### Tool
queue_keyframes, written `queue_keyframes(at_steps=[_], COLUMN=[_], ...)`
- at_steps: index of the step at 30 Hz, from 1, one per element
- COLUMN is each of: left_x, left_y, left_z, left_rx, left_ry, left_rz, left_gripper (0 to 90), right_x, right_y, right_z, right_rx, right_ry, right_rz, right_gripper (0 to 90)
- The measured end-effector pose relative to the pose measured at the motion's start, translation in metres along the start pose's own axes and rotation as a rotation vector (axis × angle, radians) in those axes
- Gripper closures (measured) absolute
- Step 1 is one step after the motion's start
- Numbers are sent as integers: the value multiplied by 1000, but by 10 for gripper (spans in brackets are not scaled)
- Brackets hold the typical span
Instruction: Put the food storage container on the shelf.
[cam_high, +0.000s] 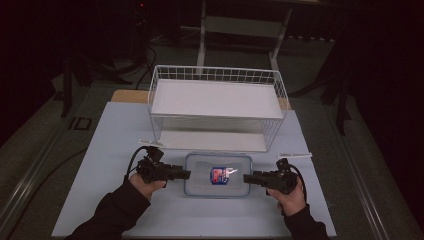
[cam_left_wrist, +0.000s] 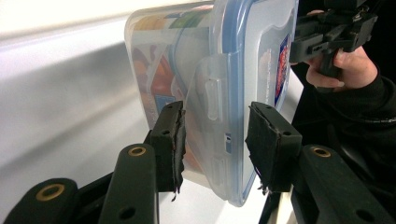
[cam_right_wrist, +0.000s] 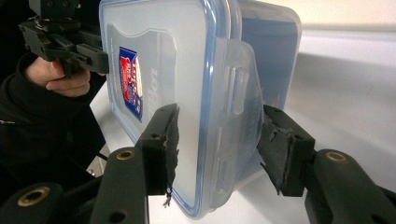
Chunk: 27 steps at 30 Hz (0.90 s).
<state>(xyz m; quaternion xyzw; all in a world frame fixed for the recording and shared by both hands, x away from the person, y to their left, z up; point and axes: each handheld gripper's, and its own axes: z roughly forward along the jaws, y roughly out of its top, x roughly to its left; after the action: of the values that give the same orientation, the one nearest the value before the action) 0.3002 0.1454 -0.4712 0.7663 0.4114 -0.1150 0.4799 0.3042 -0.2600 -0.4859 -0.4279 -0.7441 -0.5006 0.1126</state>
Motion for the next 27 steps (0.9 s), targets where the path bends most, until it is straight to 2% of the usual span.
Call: queue_keyframes(at_steps=[6,10,15,18,24,27], left_x=[1,7,19,26,38,44], left_y=[13,19,26,30,39,42], left_z=[-6,-6,-1,3,11,17], left_rx=[-43,-63,-95,-102,-122,-134], left_ry=[19,30,53,61,86,88], left_rz=[35,24,-5,-8,11,6], left_gripper=[570,568,563,562,559,557], right_x=[3,1,-9,-18,-34,-40], right_y=[18,29,39,44,56,60], right_z=[-1,2,10,15,24,26], right_rx=[-42,-46,-52,-62,-86,-97], right_ry=[-4,-13,-19,-20,-28,-38], right_rz=[-35,-52,-47,-48,-54,-60], right_gripper=[499,499,499,499,497,496])
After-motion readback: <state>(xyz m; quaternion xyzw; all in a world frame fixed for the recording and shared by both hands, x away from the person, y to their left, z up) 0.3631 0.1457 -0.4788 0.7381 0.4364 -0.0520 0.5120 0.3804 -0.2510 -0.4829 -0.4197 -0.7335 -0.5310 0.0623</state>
